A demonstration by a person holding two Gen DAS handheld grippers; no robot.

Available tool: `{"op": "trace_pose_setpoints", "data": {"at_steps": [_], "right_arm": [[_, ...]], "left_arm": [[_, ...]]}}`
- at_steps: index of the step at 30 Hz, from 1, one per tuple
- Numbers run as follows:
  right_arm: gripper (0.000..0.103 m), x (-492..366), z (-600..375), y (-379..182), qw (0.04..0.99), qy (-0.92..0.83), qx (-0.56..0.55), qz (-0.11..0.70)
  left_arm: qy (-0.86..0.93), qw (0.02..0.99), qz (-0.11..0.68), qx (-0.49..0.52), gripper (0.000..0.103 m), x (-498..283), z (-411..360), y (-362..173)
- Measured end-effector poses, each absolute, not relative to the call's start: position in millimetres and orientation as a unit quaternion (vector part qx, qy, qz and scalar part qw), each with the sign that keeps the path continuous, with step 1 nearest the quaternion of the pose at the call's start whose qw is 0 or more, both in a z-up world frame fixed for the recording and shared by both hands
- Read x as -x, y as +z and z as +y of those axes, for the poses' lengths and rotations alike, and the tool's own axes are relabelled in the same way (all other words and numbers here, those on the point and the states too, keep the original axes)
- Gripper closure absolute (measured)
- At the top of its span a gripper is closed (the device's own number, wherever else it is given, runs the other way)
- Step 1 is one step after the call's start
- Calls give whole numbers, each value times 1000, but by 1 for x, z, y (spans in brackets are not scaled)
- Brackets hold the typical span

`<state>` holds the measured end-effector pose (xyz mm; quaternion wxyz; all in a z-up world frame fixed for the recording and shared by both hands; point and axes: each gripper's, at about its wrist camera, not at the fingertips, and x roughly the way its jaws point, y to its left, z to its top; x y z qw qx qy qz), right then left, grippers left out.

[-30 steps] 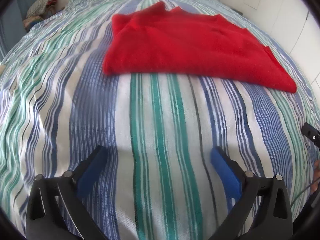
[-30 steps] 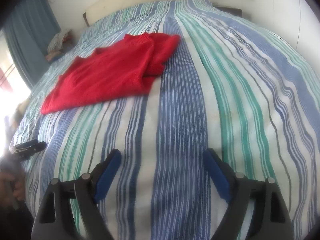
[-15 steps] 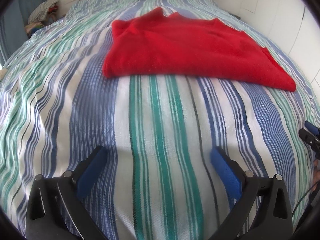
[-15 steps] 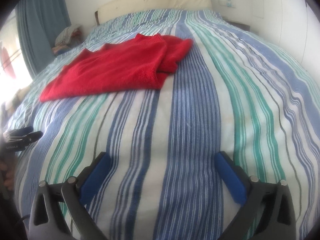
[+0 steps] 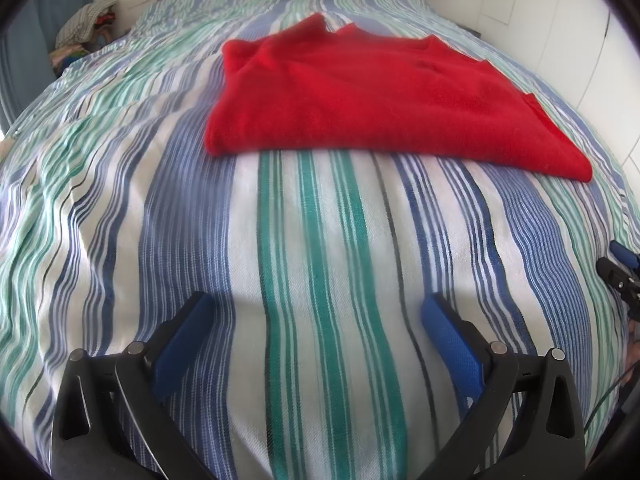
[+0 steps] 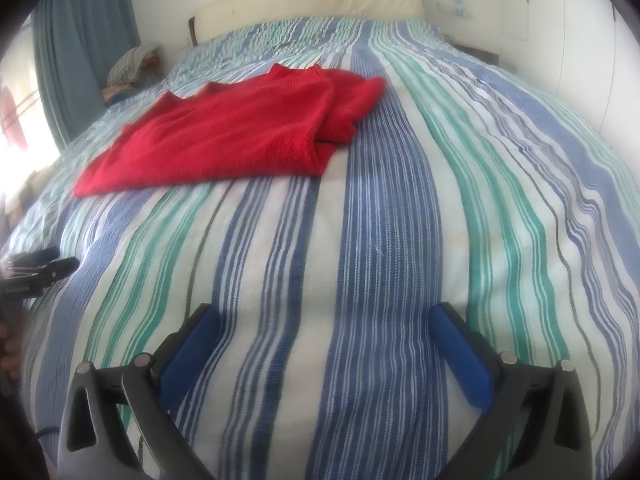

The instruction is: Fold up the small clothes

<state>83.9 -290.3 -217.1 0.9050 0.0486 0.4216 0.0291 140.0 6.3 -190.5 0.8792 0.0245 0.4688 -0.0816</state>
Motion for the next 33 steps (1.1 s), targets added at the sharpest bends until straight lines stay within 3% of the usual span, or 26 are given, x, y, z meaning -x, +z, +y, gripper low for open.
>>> {"op": "trace_pose_setpoints", "data": {"at_steps": [22, 26, 29, 33], "right_arm": [[0, -84, -291, -217, 905, 29, -48, 422], [0, -86, -290, -216, 901, 26, -46, 430], [1, -98, -289, -201, 883, 30, -46, 466], [2, -127, -305, -157, 893, 61, -94, 436]], "left_arm": [[-80, 875, 477, -27, 0, -141, 6, -186], [-88, 854, 513, -11, 2, -143, 13, -162], [-92, 868, 488, 5, 2, -133, 29, -128], [-71, 892, 445, 27, 2, -121, 45, -107]]}}
